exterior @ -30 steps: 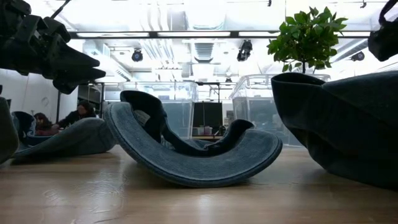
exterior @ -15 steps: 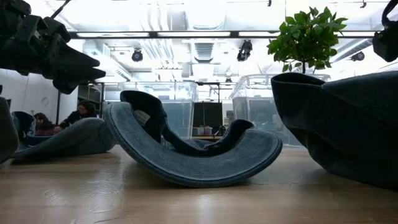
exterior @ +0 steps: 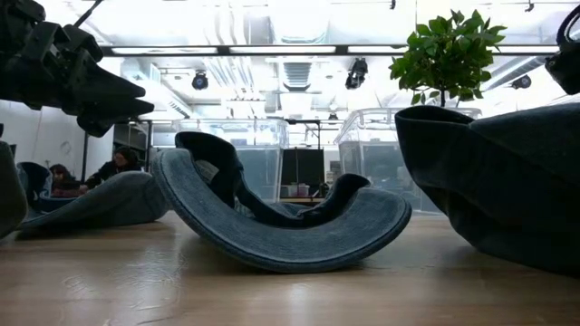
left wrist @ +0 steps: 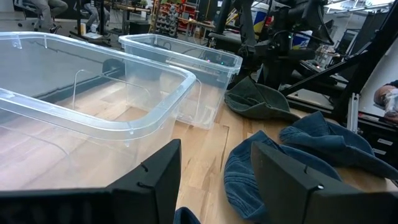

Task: Pick & Place hat
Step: Put the right green cap into the right transparent bin

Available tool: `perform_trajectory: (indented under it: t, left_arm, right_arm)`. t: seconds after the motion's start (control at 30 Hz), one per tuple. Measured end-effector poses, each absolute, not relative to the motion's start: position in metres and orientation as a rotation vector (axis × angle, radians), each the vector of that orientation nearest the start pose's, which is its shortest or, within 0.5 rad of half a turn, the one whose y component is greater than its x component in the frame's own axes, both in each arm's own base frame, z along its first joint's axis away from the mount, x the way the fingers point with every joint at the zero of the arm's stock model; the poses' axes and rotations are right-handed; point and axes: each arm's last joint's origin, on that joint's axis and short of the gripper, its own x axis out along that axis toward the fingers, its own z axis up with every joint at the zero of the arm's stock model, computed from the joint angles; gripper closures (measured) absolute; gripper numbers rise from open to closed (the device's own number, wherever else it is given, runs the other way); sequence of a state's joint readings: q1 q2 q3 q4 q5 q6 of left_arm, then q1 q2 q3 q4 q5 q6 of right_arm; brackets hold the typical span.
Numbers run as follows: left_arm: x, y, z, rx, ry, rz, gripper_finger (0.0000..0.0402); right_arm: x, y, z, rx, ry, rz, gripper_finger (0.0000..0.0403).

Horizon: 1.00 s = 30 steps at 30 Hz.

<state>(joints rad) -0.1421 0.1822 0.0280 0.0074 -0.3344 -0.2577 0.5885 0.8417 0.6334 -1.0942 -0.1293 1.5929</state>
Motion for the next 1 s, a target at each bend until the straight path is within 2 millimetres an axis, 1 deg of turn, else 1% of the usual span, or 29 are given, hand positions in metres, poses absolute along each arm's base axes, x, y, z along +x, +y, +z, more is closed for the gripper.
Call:
perform_trajectory:
  t: [0.33, 0.47, 0.57, 0.67, 0.87, 1.0]
  left_arm:
    - [0.106, -0.006, 0.159, -0.227, 0.117, 0.21, 0.0214]
    - [0.106, -0.006, 0.159, -0.228, 0.117, 0.21, 0.0214]
    - [0.106, -0.006, 0.159, -0.228, 0.117, 0.209, 0.0214]
    - [0.106, -0.006, 0.159, -0.228, 0.117, 0.209, 0.0214]
    - [0.106, -0.006, 0.159, -0.227, 0.117, 0.21, 0.0214]
    - [0.106, -0.006, 0.159, -0.227, 0.117, 0.209, 0.0214]
  right_arm:
    - [0.109, 0.078, 0.202, 0.937, 1.477, -0.62, 0.0209]
    - [0.111, 0.083, 0.198, 0.965, 1.589, -0.628, 0.0209]
    - [0.109, 0.087, 0.196, 0.944, 1.624, -0.616, 0.0209]
    - [0.107, 0.09, 0.196, 0.941, 1.624, -0.625, 0.0209]
    - [0.105, 0.092, 0.196, 0.948, 1.51, -0.707, 0.0209]
    - [0.107, 0.095, 0.193, 0.934, 1.499, -0.749, 0.0209]
